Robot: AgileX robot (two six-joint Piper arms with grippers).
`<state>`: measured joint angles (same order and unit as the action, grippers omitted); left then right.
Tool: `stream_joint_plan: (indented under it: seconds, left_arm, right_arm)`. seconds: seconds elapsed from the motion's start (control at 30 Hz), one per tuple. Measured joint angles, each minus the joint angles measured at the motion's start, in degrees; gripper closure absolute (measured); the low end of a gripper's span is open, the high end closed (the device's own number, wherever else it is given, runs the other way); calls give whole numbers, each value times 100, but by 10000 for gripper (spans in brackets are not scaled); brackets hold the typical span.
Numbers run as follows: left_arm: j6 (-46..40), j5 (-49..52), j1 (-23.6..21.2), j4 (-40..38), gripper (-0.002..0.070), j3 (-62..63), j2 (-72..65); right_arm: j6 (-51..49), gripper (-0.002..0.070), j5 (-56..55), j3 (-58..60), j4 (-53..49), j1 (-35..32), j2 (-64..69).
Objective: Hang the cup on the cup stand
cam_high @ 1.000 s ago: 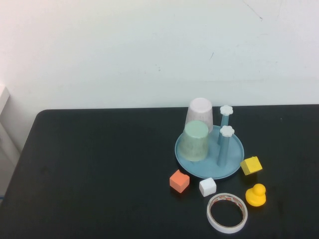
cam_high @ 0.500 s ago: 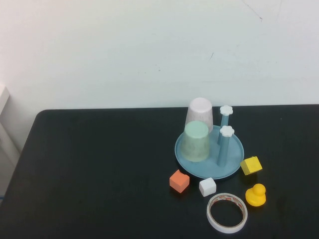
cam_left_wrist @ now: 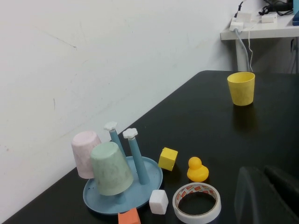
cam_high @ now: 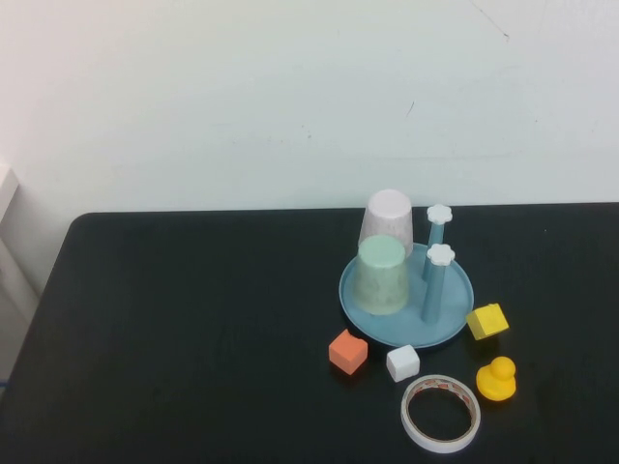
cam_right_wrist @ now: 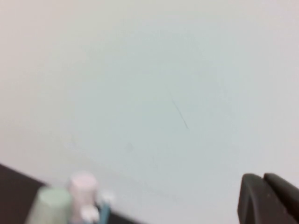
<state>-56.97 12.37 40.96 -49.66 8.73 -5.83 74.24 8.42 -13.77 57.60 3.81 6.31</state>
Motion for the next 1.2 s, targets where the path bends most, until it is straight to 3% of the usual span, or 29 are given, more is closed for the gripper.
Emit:
stream_joint_plan:
  seconds: [0.13, 0.17, 0.23, 0.33, 0.5, 0.67, 1.2]
  left_arm:
    - [0, 9, 0, 0, 676, 0, 0]
    - [0, 9, 0, 0, 677, 0, 0]
    - [0, 9, 0, 0, 677, 0, 0]
    - [0, 36, 0, 0, 676, 0, 0]
    - [0, 224, 0, 0, 677, 0, 0]
    - [13, 378, 0, 0, 676, 0, 0]
    - [13, 805, 0, 0, 676, 0, 0]
  right_arm:
    - [-2681, 676, -227, 597, -2355, -137, -189]
    - [-4976, 676, -210, 927, -4167, -166, -272]
    - [-6602, 676, -156, 1217, -5593, -166, -391]
    - [-7876, 676, -105, 1491, -6703, -166, -612]
    - [-8213, 676, 354, 1529, -6943, -166, -701]
    - [-7587, 676, 975, 1517, -6487, -166, -701]
    - [-7385, 676, 1087, 1493, -6349, -166, -701]
